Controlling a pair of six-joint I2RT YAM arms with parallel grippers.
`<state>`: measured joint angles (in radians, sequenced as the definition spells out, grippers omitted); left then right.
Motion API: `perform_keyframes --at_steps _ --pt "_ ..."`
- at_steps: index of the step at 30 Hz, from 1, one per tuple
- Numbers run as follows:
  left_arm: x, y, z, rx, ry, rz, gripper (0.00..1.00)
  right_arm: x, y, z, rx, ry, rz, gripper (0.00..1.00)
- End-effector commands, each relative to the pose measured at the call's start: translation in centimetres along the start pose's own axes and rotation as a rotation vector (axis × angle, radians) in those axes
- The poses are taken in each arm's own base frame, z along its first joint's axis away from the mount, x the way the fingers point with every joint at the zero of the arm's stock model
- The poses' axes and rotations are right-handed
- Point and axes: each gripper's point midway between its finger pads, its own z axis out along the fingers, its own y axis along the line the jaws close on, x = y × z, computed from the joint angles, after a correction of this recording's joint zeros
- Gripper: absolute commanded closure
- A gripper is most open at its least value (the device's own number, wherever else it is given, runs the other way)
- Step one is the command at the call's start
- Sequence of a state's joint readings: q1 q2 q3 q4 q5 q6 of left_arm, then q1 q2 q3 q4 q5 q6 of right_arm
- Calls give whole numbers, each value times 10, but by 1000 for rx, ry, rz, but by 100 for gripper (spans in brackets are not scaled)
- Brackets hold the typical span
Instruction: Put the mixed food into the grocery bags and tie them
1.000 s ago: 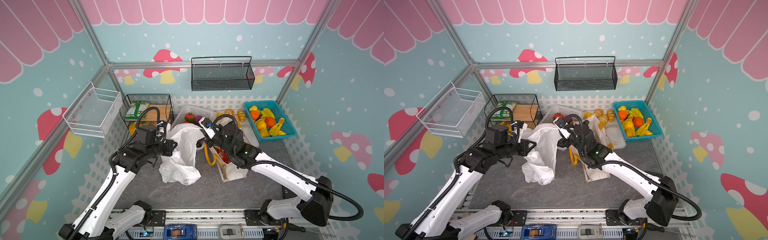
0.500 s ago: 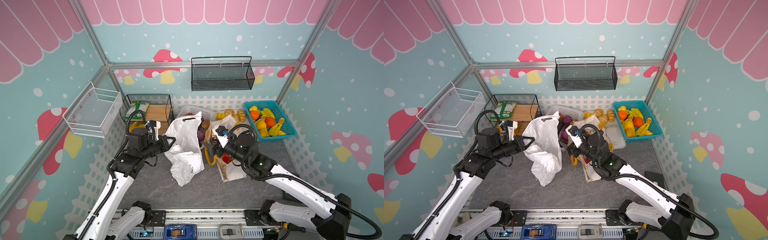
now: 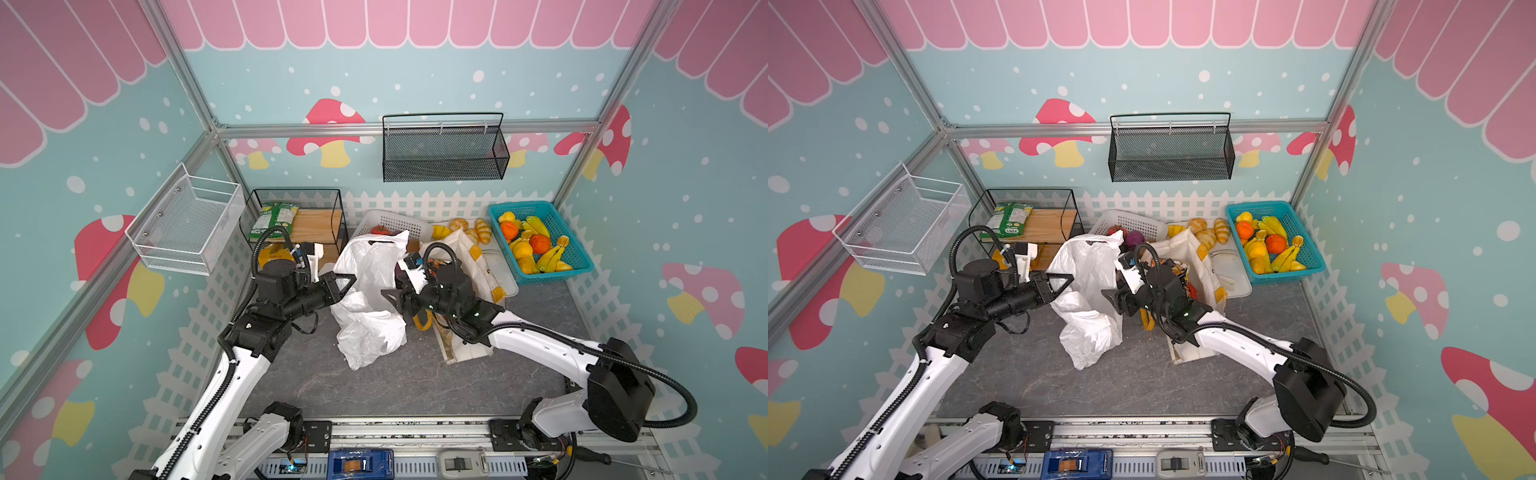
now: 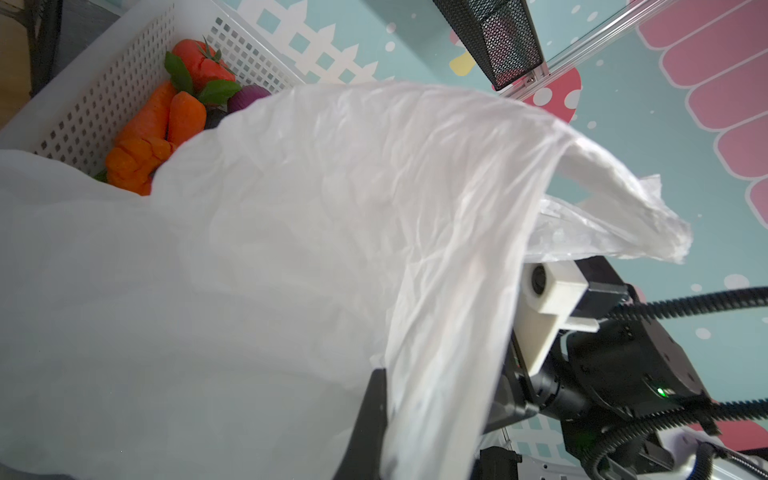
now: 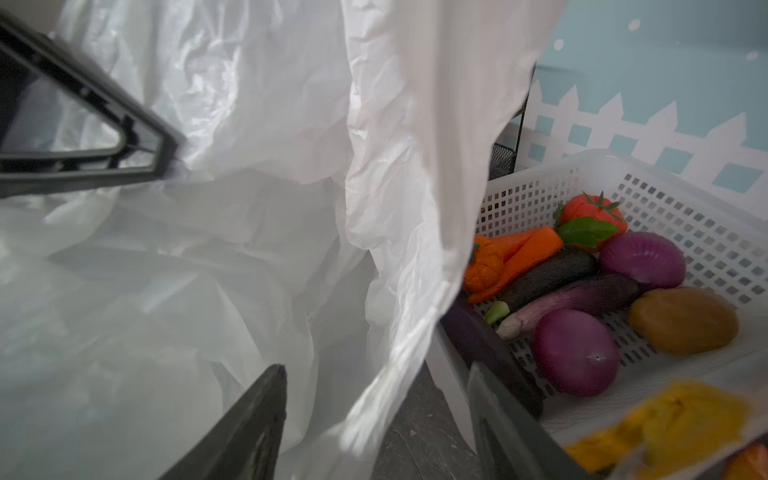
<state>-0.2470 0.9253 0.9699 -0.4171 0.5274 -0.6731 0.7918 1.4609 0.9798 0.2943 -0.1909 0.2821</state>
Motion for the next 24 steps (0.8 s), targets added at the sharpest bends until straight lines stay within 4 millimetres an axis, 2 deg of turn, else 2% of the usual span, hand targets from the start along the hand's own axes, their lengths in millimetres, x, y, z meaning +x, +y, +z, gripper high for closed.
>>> perform_keyframes --at_steps 1,3,5,7,9,11,14,17,20,22,24 --pt "0 -9 -3 50 4 41 100 -23 -11 3 60 -84 11 51" --pt "2 -9 -4 47 26 51 100 -16 -30 -5 160 -70 -10 72" --pt "1 -6 -8 28 39 60 100 -9 -53 -21 264 -58 -28 92" --pt "-3 -3 -13 11 39 71 100 -4 -70 -38 318 -52 -25 100" --pt "-7 3 -16 -32 37 95 100 -2 -76 -50 327 -56 -15 100" --pt "-15 11 -23 -129 25 160 100 -3 -74 -56 311 -65 -10 100" --pt "-27 25 -33 -269 7 232 100 -8 -64 -56 255 -75 5 100" --pt "-27 19 -31 -246 32 251 100 -14 -46 -46 147 -78 10 99" --pt "-17 7 -19 -153 90 210 100 -25 -25 -37 13 -100 13 93" --pt "-12 5 -11 -118 119 165 100 -30 -14 -31 -58 -101 13 88" --pt "-13 13 -7 -145 111 99 100 -33 -7 -27 -106 -93 2 75"
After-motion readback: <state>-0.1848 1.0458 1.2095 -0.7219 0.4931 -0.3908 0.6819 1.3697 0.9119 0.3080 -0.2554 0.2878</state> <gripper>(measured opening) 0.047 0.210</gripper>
